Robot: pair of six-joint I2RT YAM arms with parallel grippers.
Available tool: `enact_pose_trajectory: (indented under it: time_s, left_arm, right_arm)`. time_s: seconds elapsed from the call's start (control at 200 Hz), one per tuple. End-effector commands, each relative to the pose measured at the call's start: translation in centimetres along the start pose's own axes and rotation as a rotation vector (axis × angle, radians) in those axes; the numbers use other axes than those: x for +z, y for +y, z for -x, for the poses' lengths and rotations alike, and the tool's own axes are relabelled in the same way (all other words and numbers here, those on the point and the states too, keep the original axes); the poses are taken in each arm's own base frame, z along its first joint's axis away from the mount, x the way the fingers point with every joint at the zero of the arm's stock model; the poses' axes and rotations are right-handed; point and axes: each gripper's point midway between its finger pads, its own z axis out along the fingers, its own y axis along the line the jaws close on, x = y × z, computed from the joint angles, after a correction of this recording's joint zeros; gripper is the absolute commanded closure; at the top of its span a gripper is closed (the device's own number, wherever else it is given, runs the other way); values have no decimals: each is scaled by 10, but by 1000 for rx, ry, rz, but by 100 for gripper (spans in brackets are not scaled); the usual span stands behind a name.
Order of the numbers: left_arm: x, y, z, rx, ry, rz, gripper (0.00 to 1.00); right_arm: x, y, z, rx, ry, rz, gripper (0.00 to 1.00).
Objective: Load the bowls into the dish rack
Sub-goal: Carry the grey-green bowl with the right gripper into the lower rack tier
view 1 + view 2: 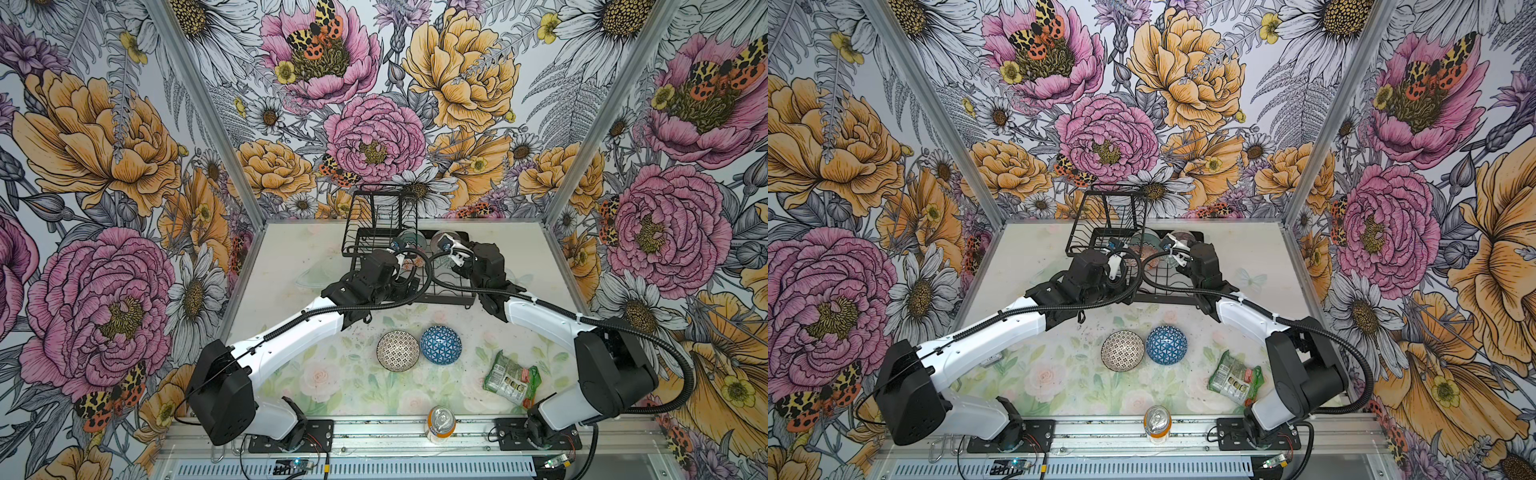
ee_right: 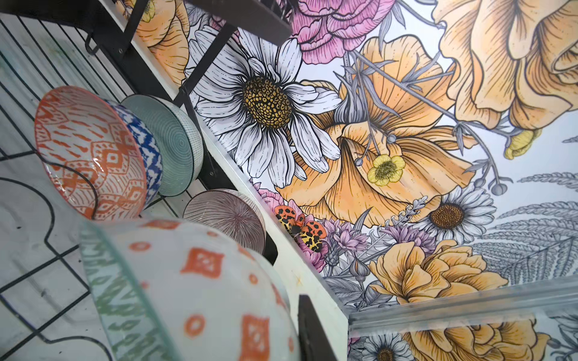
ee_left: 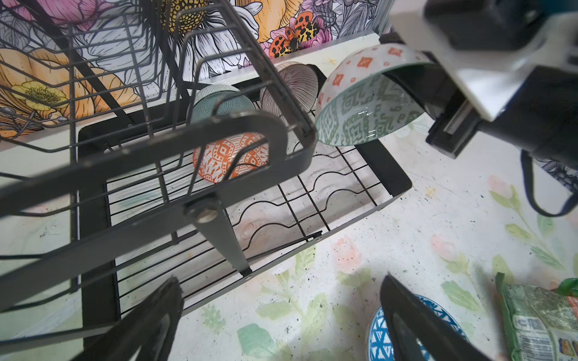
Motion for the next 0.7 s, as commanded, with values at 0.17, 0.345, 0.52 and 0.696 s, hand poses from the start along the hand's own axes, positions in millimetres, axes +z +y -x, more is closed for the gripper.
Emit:
enact_pose_trajectory:
  time_s: [0.17, 0.345, 0.52, 0.696]
  left_arm:
    - [-5, 1, 0, 7, -1, -19, 1]
    - [-5, 2, -2, 6, 2, -19, 1]
    - [-2, 5, -5, 1, 12, -16, 1]
    - [-1, 5, -8, -9, 20, -22, 1]
  right_arm:
    - [31, -27, 10, -223, -126, -139, 100]
    - [49, -16, 0, -243, -133, -101, 100]
    - [64, -2, -9, -263, -128, -73, 100]
    - [74, 5, -13, -283, -132, -91, 100]
